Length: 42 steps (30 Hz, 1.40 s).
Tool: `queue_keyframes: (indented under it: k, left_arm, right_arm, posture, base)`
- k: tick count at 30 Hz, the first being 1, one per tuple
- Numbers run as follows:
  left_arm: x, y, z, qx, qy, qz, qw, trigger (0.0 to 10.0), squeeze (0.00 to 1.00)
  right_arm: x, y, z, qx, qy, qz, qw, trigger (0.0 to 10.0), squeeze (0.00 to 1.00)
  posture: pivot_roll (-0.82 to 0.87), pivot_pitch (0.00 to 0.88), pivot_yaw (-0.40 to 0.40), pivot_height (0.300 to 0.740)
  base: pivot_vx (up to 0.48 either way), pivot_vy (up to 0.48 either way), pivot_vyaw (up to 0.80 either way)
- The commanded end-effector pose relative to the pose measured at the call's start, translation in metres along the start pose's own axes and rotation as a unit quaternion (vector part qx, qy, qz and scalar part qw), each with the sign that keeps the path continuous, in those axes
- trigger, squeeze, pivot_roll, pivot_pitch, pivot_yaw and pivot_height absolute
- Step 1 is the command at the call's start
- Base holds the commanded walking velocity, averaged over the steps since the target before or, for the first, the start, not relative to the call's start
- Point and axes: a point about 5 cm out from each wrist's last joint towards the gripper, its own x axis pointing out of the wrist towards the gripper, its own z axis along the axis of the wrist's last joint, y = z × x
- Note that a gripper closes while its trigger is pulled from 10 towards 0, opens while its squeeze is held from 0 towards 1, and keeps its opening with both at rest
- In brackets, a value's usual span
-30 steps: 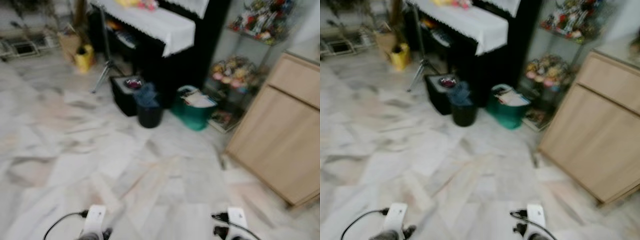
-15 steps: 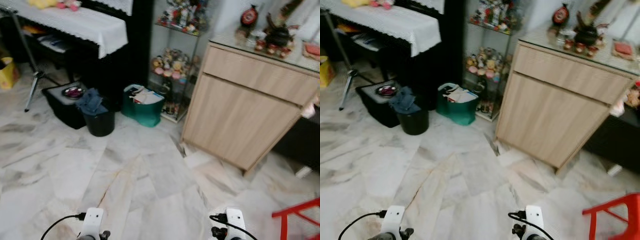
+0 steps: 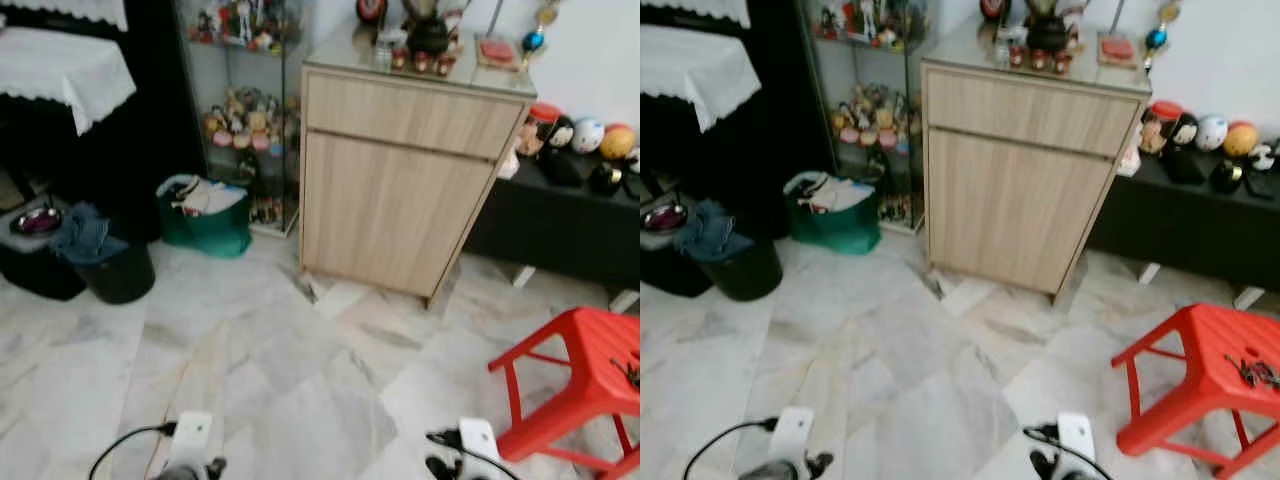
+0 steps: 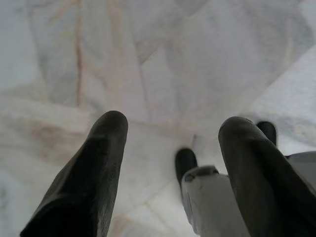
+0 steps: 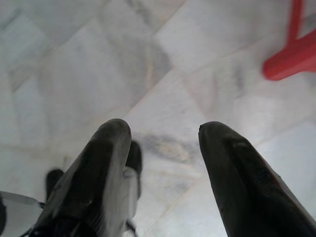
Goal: Hang keys on a hook
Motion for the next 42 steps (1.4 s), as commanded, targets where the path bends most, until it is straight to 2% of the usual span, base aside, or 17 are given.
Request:
queue_keyframes:
  k: [1, 27, 38, 42]
  left_arm:
    - [-0.0005, 0.0015, -0.0038, 0.006, 0.006, 0.0, 1.0, 10.0, 0.0]
    - [-0.0006, -0.0005, -0.0043, 0.015, 0.004, -0.007, 1.0, 10.0, 0.0]
    - [-0.0007, -0.0001, -0.0046, 0.022, 0.006, -0.01, 1.0, 10.0, 0.0]
    - [-0.0006, -0.0002, -0.0042, 0.023, 0.005, -0.011, 1.0, 10.0, 0.0]
  right_arm:
    - [0.0008, 0.0001, 0.0064, 0.0, -0.011, -0.007, 1.0, 10.0, 0.0]
    - [0.0004, -0.002, 0.005, 0.006, -0.014, -0.025, 1.0, 10.0, 0.0]
    - [0.0006, -0.0013, 0.0041, 0.0, -0.009, -0.025, 1.0, 10.0, 0.0]
    - [0.0006, -0.0014, 0.0048, 0.0, -0.013, -0.028, 1.0, 10.0, 0.0]
  posture:
    - [0.06, 0.0, -0.081, 0.74]
    - [0.06, 0.0, -0.081, 0.74]
    - [0.06, 0.0, -0.076, 0.74]
    - [0.06, 0.0, -0.077, 0.74]
  base:
    - [0.0, 0.0, 0.0]
    - [0.0, -0.457, 0.0]
    - [0.0, -0.48, -0.62]
    - [0.0, -0.48, 0.0]
